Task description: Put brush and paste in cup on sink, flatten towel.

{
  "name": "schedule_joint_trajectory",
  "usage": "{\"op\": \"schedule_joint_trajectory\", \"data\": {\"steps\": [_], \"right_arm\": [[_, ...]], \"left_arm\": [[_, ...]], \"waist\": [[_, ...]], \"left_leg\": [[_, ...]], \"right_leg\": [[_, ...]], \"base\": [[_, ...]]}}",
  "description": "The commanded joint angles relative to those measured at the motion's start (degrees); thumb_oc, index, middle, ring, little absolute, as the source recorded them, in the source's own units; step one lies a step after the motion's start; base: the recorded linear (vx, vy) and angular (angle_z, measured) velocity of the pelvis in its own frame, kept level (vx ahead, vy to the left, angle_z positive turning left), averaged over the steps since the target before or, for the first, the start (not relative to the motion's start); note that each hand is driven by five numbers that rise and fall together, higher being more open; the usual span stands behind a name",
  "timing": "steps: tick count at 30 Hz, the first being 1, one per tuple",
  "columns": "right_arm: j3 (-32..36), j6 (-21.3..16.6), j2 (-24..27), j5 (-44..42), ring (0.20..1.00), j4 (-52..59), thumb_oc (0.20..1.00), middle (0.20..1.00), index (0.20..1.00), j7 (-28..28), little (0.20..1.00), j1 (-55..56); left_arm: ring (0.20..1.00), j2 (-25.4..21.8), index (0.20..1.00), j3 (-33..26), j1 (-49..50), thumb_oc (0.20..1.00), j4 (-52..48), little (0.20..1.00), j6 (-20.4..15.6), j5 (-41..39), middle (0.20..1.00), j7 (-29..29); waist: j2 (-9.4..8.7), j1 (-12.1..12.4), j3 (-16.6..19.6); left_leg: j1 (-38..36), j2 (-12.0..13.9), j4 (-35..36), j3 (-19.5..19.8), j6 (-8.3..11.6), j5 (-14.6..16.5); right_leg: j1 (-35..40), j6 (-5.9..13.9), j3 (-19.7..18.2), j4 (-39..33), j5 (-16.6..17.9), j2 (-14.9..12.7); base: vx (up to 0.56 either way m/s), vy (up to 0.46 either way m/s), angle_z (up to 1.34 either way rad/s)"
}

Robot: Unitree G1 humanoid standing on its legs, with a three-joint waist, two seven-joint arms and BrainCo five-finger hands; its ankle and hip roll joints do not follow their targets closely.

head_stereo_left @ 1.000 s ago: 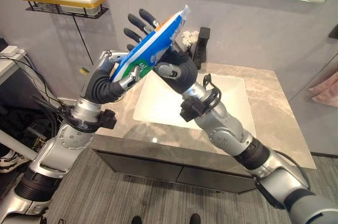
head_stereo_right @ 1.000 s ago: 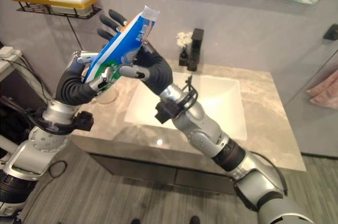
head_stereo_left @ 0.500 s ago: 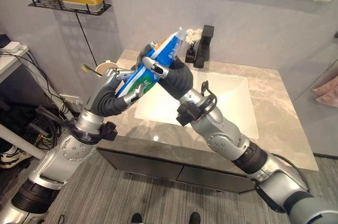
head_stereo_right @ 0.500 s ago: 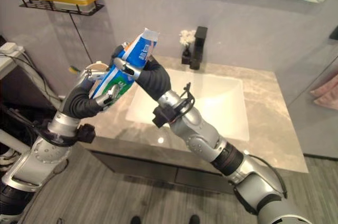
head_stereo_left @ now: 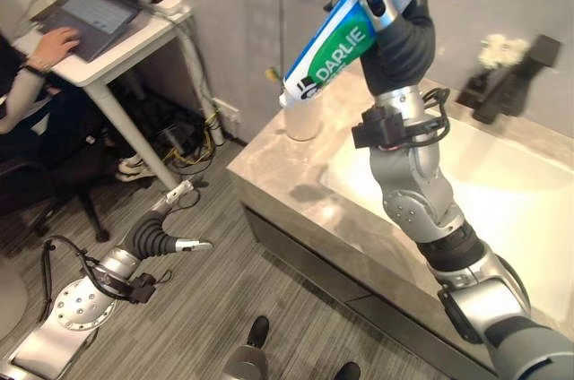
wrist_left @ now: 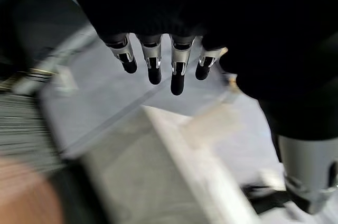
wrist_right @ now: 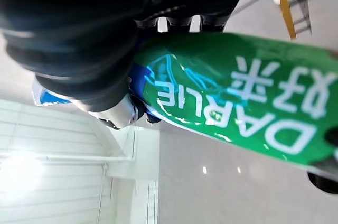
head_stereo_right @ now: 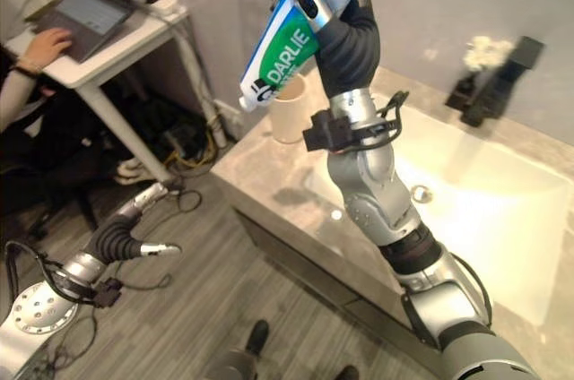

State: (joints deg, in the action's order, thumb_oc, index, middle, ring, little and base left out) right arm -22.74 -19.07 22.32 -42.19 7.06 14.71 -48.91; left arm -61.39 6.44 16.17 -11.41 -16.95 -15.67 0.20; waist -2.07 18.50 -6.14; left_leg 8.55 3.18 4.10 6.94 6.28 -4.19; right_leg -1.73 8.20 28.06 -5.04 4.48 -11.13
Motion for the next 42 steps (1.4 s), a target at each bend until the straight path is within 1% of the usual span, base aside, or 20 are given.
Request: {"op": "schedule_joint_trajectory", "data": {"steps": [1, 2, 3, 4, 6, 7, 8, 10, 13, 17, 22, 28, 32, 35, 38, 42], "right_arm": [[-0.49, -2.81, 1.83, 2.25, 0.2, 0.51, 0.2, 0.2, 0.2, -0.75, 0.2, -5.7], [-0.63, -2.56, 2.54, 2.79, 0.2, 0.79, 0.2, 0.2, 0.2, -0.92, 0.2, -5.84], [-0.49, -2.01, 3.92, 4.84, 0.2, 0.86, 0.2, 0.2, 0.2, -0.44, 0.2, -5.75], [-0.51, -1.99, 3.95, 4.88, 0.2, 0.89, 0.2, 0.2, 0.2, -0.39, 0.2, -5.73], [0.61, -1.73, 5.11, 8.18, 0.2, 0.47, 0.2, 0.2, 0.2, 1.06, 0.2, -5.84], [1.75, -1.4, 5.86, 11.09, 0.2, -1.03, 0.2, 0.2, 0.2, 2.88, 0.2, -6.53], [1.74, -1.41, 5.92, 11.16, 0.2, -1.05, 0.2, 0.2, 0.2, 2.95, 0.2, -6.55], [2.44, -0.79, 6.49, 14.82, 0.2, -3.23, 0.2, 0.2, 0.2, 5.02, 0.2, -8.01], [3.11, -0.75, 6.26, 17.81, 0.2, -6.93, 0.2, 0.2, 0.2, 7.37, 0.2, -10.48], [2.21, -0.28, 6.08, 18.13, 0.2, -9.67, 0.2, 0.2, 0.2, 7.87, 0.2, -13.55], [1.0, -0.17, 5.42, 18.23, 0.2, -12.2, 0.2, 0.2, 0.2, 8.4, 0.2, -15.35], [0.6, -0.16, 4.38, 18.7, 0.2, -14.98, 0.2, 0.2, 0.2, 9.18, 0.2, -17.21], [0.24, 0.0, 3.65, 18.87, 0.2, -18.09, 0.2, 0.2, 0.2, 9.65, 0.2, -18.9], [-0.02, 0.1, 3.89, 19.4, 0.2, -19.33, 0.2, 0.2, 0.2, 10.22, 0.2, -19.89], [0.37, 0.37, 5.14, 21.68, 0.2, -19.69, 0.2, 0.2, 0.2, 11.17, 0.2, -21.02], [1.27, 0.0, 5.75, 21.47, 0.2, -20.55, 0.2, 0.2, 0.2, 11.97, 0.2, -21.64]], "left_arm": [[1.0, -3.92, 1.0, 1.22, 0.49, 1.0, 0.66, 1.0, -1.95, -0.22, 1.0, -1.84], [1.0, -3.12, 1.0, 1.66, 1.14, 1.0, 1.49, 1.0, -1.54, -0.81, 1.0, -2.15], [1.0, -1.3, 1.0, 2.75, 2.32, 1.0, 3.4, 1.0, -0.62, -2.77, 1.0, -3.02], [1.0, -1.27, 1.0, 2.86, 2.2, 1.0, 3.49, 1.0, -0.66, -2.79, 1.0, -3.04], [1.0, -0.4, 1.0, 3.83, 2.58, 1.0, 4.02, 1.0, -0.56, -3.39, 1.0, -3.55], [1.0, 0.23, 1.0, 5.12, 2.55, 1.0, 5.12, 1.0, -0.31, -4.29, 1.0, -4.03], [1.0, 0.25, 1.0, 5.35, 2.28, 1.0, 5.26, 1.0, -0.36, -4.31, 1.0, -4.03], [1.0, 0.27, 1.0, 6.36, 2.0, 1.0, 5.91, 1.0, -0.3, -5.03, 1.0, -4.45], [1.0, -0.29, 1.0, 7.36, 1.65, 1.0, 5.59, 1.0, -0.44, -6.04, 1.0, -5.06], [1.0, -1.25, 1.0, 8.29, 0.75, 1.0, 4.93, 1.0, -0.66, -6.35, 1.0, -5.2], [1.0, -1.17, 1.0, 8.91, 0.5, 1.0, 4.74, 1.0, -0.77, -6.98, 1.0, -5.19], [1.0, -1.9, 1.0, 10.77, -1.2, 1.0, 4.78, 1.0, -0.92, -7.83, 1.0, -5.52], [1.0, -2.52, 1.0, 10.98, -1.57, 1.0, 4.37, 1.0, -1.08, -7.59, 1.0, -5.63], [1.0, -2.61, 1.0, 11.24, -2.15, 1.0, 4.26, 1.0, -1.4, -7.99, 1.0, -5.49], [1.0, -2.36, 1.0, 11.17, -2.62, 1.0, 4.36, 1.0, -1.72, -7.91, 1.0, -5.5], [1.0, -2.15, 1.0, 11.47, -3.07, 1.0, 4.68, 1.0, -1.78, -8.3, 1.0, -5.72]], "waist": [[-2.9, -0.06, 2.13], [-2.94, 0.22, 1.96], [-2.95, 0.63, 1.57], [-2.92, 0.62, 1.59], [-2.91, 1.04, 1.16], [-2.91, 1.33, 1.08], [-2.89, 1.4, 1.07], [-2.83, 1.67, 0.93], [-2.73, 2.17, 0.81], [-2.73, 2.27, 0.54], [-2.69, 2.6, 0.17], [-2.3, 3.2, -0.7], [-1.88, 3.82, -0.86], [-1.55, 4.19, -0.94], [-1.08, 4.64, -1.04], [-0.91, 4.8, -1.12]], "left_leg": [[3.55, -0.97, 0.9, 0.74, 1.11, -2.72], [3.8, -1.08, 0.9, 0.96, 1.06, -2.81], [4.28, -1.45, 0.9, 1.3, 0.88, -2.93], [4.31, -1.47, 0.9, 1.32, 0.88, -2.94], [4.74, -1.7, 0.9, 1.71, 0.75, -2.97], [5.01, -2.0, 0.9, 2.01, 0.56, -2.87], [5.04, -2.01, 0.9, 2.0, 0.55, -2.87], [5.24, -2.05, 0.9, 2.02, 0.41, -2.82], [5.34, -2.26, 0.9, 1.67, 0.17, -2.63], [5.43, -2.35, 0.9, 1.22, -0.03, -2.41], [5.67, -2.27, 0.9, 0.59, -0.18, -2.33], [6.87, -2.65, 0.9, 1.12, -0.3, -2.46], [7.4, -3.06, 0.9, 1.64, -0.34, -2.62], [7.96, -3.28, 0.9, 1.91, -0.34, -2.79], [8.62, -3.62, 0.9, 2.55, -0.36, -2.94], [8.85, -3.97, 0.9, 2.74, -0.5, -2.91]], "right_leg": [[6.32, 4.66, -1.02, 0.04, 2.84, -5.84], [6.28, 4.67, -0.77, 0.04, 2.78, -5.85], [6.15, 4.81, -0.49, 0.04, 2.87, -5.98], [6.14, 4.82, -0.46, 0.04, 2.87, -5.99], [5.93, 4.89, -0.27, 0.04, 2.79, -6.02], [5.68, 5.05, -0.19, 0.04, 2.78, -6.17], [5.65, 5.06, -0.19, 0.04, 2.79, -6.19], [5.27, 5.19, -0.35, 0.04, 2.92, -6.28], [4.56, 5.34, -0.87, 0.04, 3.16, -6.42], [3.85, 5.46, -1.86, 0.04, 3.49, -6.55], [2.95, 5.72, -2.53, 0.04, 3.87, -6.77], [2.28, 5.88, -2.06, 0.04, 3.82, -6.93], [2.26, 6.04, -1.33, 0.04, 3.95, -7.19], [2.13, 6.21, -0.99, 0.04, 4.01, -7.47], [2.04, 6.32, -0.31, 0.04, 3.95, -7.69], [1.94, 6.4, -0.24, 0.04, 4.01, -7.86]], "base": [[0.0, 0.008, 0.23], [0.0, 0.009, 0.2], [0.0, 0.007, 0.13], [0.0, 0.005, 0.1], [0.0, 0.006, 0.17], [0.01, 0.015, 0.16], [0.01, 0.019, 0.11], [0.0, 0.0, 0.0], [0.01, 0.023, -0.01], [0.0, 0.031, -0.03], [0.0, 0.021, -0.14], [0.0, 0.004, -0.01], [0.01, 0.004, 0.02], [0.01, 0.014, 0.06], [0.0, 0.003, 0.03], [0.01, 0.019, 0.14]]}}
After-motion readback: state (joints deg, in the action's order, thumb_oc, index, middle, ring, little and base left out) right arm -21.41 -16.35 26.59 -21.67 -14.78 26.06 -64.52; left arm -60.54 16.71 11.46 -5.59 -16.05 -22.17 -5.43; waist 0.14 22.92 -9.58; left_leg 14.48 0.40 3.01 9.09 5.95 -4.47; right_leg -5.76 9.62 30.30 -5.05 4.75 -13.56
